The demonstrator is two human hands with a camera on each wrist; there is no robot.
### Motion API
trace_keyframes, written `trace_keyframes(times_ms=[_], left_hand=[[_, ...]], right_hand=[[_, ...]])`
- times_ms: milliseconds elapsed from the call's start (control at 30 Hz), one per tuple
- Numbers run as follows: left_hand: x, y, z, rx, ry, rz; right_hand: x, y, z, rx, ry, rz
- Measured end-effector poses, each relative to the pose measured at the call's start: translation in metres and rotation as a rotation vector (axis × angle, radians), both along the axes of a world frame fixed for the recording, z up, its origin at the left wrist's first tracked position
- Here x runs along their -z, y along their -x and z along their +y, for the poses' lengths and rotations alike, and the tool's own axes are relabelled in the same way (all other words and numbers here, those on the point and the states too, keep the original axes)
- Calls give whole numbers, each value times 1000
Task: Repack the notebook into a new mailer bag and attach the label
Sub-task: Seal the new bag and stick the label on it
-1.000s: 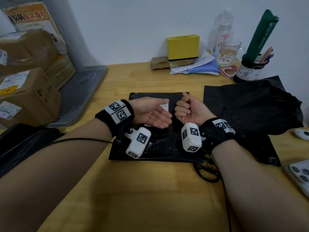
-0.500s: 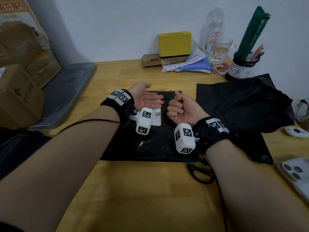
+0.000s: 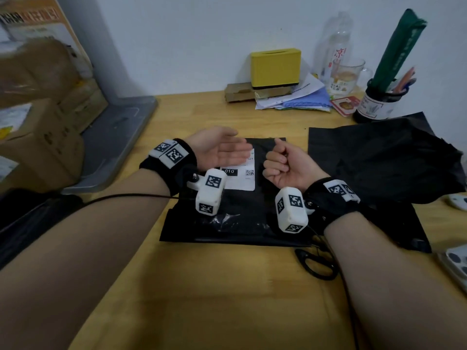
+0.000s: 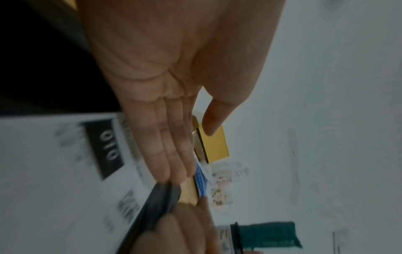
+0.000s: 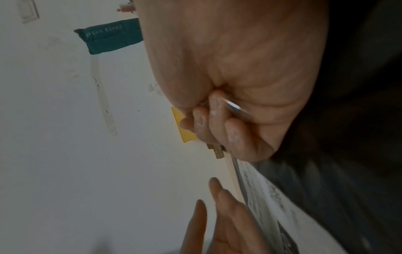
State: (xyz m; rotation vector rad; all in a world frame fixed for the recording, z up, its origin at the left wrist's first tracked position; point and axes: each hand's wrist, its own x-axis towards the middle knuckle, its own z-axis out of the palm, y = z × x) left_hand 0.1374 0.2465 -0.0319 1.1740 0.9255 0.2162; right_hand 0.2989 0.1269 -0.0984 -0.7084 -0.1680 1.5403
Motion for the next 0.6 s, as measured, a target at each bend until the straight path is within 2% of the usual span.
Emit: trace_keyframes(times_ms=[133, 233, 433, 600], left_hand=[[12, 7, -19, 106, -18, 191], [12, 15, -21, 110, -35, 241], [16, 36, -31, 90, -42, 198], [24, 48, -34, 71, -72, 131]], right_hand=[[-2, 1, -1, 4, 6, -12], [-2, 2, -1, -2, 16, -32], [-8, 7, 1, 15, 90, -79], [-18, 22, 5, 230, 141, -152]])
